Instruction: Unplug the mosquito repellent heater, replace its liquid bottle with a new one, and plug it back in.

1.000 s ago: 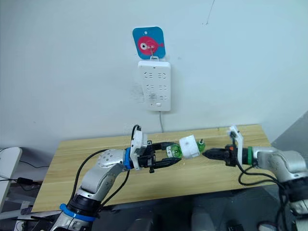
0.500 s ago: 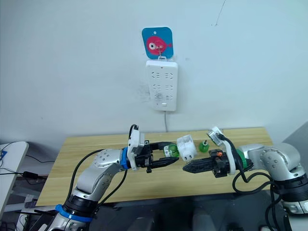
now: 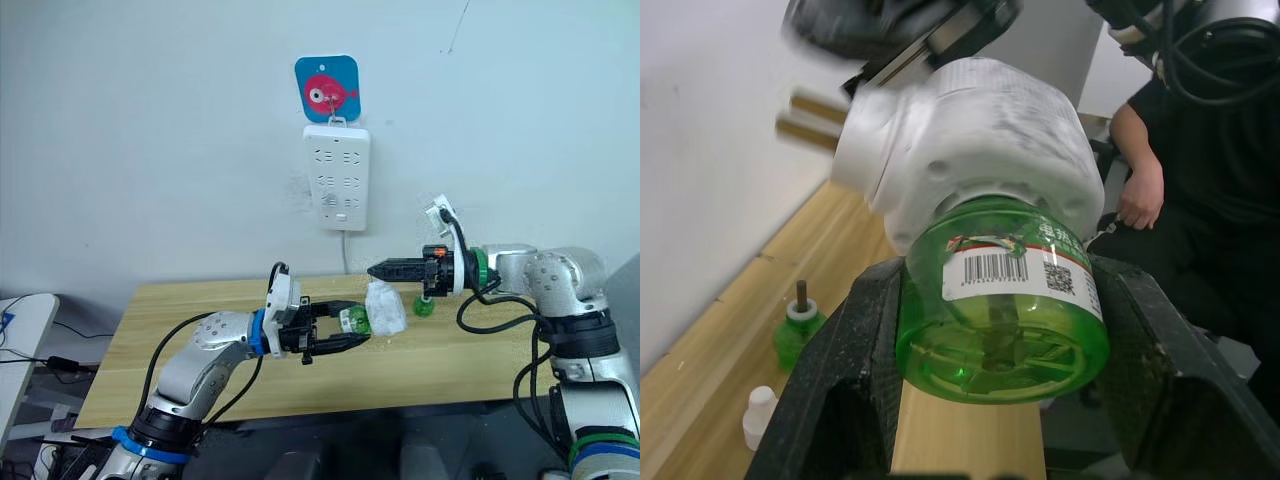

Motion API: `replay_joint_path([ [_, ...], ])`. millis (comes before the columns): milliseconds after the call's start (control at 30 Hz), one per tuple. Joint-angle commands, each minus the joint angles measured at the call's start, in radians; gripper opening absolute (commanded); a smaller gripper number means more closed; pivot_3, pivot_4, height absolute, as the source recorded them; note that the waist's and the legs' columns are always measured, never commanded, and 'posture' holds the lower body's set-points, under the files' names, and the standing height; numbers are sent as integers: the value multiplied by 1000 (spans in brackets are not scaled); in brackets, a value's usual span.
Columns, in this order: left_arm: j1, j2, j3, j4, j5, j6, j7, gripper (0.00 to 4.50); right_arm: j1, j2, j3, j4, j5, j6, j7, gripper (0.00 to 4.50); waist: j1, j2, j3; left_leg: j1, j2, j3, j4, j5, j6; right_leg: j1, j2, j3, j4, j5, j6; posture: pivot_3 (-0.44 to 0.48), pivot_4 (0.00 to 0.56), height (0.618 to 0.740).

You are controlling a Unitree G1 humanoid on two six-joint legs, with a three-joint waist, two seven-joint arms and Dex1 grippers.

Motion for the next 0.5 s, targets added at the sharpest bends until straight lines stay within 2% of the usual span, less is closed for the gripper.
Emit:
replay_joint_path([
  [33, -21, -2, 6, -28, -19, -1, -8, 2235, 27, -38, 97, 9, -116, -103, 141, 31, 1, 0, 0, 0, 0, 0, 0, 0, 0, 0, 0, 0, 0, 0, 0, 11, 120, 740],
  [300, -18, -6, 41, -27, -36, 16, 29, 2235, 162, -134, 129, -140, -138, -91, 277, 31, 2, 0, 0, 0, 0, 0, 0, 0, 0, 0, 0, 0, 0, 0, 0, 31, 119, 740],
  [400, -18, -8, 51, -26, -44, 19, 42, 2235, 229, -161, 106, -222, -115, -63, 276, 31, 3, 0, 0, 0, 0, 0, 0, 0, 0, 0, 0, 0, 0, 0, 0, 31, 120, 740],
  [500, -16, -3, 48, -22, -38, 12, 41, 2235, 263, -140, 49, -247, -89, -21, 225, 31, 3, 0, 0, 0, 0, 0, 0, 0, 0, 0, 0, 0, 0, 0, 0, 30, 117, 740],
])
